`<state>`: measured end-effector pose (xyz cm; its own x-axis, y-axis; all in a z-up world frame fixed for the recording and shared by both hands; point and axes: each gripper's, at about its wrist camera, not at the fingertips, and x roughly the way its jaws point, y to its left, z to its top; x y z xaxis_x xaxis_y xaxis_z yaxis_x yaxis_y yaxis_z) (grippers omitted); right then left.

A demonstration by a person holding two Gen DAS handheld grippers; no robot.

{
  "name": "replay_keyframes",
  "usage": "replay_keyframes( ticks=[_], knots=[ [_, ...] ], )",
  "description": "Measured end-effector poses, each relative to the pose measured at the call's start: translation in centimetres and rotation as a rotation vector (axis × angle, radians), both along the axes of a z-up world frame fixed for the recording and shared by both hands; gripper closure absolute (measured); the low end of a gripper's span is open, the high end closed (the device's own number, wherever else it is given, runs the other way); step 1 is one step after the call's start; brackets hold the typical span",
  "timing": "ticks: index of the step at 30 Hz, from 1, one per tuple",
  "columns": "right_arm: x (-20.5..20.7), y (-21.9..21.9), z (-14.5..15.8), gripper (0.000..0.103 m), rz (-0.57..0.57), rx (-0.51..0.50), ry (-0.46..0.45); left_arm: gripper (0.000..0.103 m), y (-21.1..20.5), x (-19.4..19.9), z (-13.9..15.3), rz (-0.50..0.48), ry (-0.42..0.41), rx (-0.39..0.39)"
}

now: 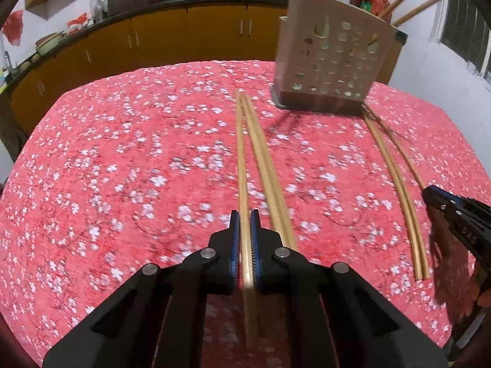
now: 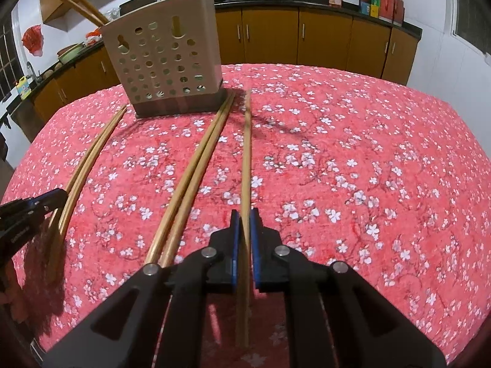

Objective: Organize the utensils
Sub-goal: 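Hold the chopstick in the right tool and start lifting it toward the holder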

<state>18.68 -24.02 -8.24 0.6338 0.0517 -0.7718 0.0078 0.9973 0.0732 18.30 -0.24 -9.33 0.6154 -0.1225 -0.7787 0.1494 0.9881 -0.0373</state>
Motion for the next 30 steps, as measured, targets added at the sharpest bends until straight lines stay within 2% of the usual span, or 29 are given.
replay_keyframes(
  ticks=[6, 11, 16, 30],
  knots=[
    [1.2, -1.5, 0.0, 0.095, -0.038, -0.010, -0.003, 0.095, 3.0, 1.6, 0.0, 0.065, 0.006, 0.002],
    [2.0, -2.6, -0.1, 0.095, -0.067, -0.008, -0.007, 0.095, 5.0, 2.5, -0.1, 0.087, 0.007, -0.053],
    [2.0, -2.8, -0.2, 0.095, -0.068, 0.000, -0.012, 0.095, 5.2, 2.0, -0.2, 0.088, -0.019, -0.055],
    [1.9, -2.9, -0.3, 0.095, -0.069, 0.006, -0.013, 0.094, 5.8, 1.4, 0.0, 0.099, -0.014, -0.106]
  ],
)
